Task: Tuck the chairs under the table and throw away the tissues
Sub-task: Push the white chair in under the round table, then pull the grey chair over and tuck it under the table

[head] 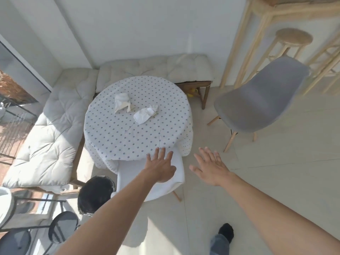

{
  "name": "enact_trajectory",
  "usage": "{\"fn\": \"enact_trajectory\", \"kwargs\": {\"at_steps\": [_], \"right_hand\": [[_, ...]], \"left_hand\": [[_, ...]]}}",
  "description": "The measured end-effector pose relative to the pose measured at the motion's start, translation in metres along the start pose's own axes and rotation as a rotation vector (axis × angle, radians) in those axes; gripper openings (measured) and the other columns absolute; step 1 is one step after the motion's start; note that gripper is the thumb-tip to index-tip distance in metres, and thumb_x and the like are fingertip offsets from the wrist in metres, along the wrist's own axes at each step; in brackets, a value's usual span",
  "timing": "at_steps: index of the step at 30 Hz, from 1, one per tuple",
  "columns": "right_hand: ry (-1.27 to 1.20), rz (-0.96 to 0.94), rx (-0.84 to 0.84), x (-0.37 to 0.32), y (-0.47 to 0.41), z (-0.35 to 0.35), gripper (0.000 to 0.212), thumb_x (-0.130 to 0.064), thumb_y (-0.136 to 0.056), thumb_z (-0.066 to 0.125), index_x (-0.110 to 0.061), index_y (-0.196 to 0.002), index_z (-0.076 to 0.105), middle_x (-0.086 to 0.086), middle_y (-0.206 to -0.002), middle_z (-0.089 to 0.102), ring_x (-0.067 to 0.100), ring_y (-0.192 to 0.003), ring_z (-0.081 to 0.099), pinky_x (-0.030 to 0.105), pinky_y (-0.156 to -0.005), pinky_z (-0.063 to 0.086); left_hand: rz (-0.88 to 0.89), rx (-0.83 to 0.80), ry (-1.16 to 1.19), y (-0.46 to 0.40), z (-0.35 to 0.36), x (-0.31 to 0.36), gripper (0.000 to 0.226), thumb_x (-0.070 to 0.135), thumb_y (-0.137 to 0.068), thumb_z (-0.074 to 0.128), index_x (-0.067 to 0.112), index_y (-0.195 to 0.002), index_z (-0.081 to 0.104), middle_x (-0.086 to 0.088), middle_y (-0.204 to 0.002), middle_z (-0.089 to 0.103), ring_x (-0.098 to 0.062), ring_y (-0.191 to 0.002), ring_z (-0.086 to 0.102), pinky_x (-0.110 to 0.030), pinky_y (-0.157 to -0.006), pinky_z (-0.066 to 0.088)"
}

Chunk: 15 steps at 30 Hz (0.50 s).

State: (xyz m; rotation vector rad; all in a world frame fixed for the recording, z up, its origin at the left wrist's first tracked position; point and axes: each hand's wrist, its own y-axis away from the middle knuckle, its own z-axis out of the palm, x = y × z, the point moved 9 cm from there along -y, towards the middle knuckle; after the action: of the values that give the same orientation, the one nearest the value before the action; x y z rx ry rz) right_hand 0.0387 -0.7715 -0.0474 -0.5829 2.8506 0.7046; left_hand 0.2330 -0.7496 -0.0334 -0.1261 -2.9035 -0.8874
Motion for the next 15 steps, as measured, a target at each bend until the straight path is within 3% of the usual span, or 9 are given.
{"fn": "enact_trajectory", "kwargs": {"at_steps": [15], "right_hand": [[0.124,0.127,0.164,0.366,0.008,-0.237,0.084,-0.075,-0.098,0.015,-0.023,-0.162,0.013,0.008,-0.172,-0.011,0.028,-0.156,-0.02,0.06,-0.125,-0.007]], "left_hand": [[0.022,0.13,-0.023,-0.184,-0.183,0.316,0.083,0.071,-0.103,0.021,0.026,-0.166,-0.01,-0.01,-0.173,-0.023,-0.036,-0.159,-0.021,-0.067,-0.127,-0.002]]}}
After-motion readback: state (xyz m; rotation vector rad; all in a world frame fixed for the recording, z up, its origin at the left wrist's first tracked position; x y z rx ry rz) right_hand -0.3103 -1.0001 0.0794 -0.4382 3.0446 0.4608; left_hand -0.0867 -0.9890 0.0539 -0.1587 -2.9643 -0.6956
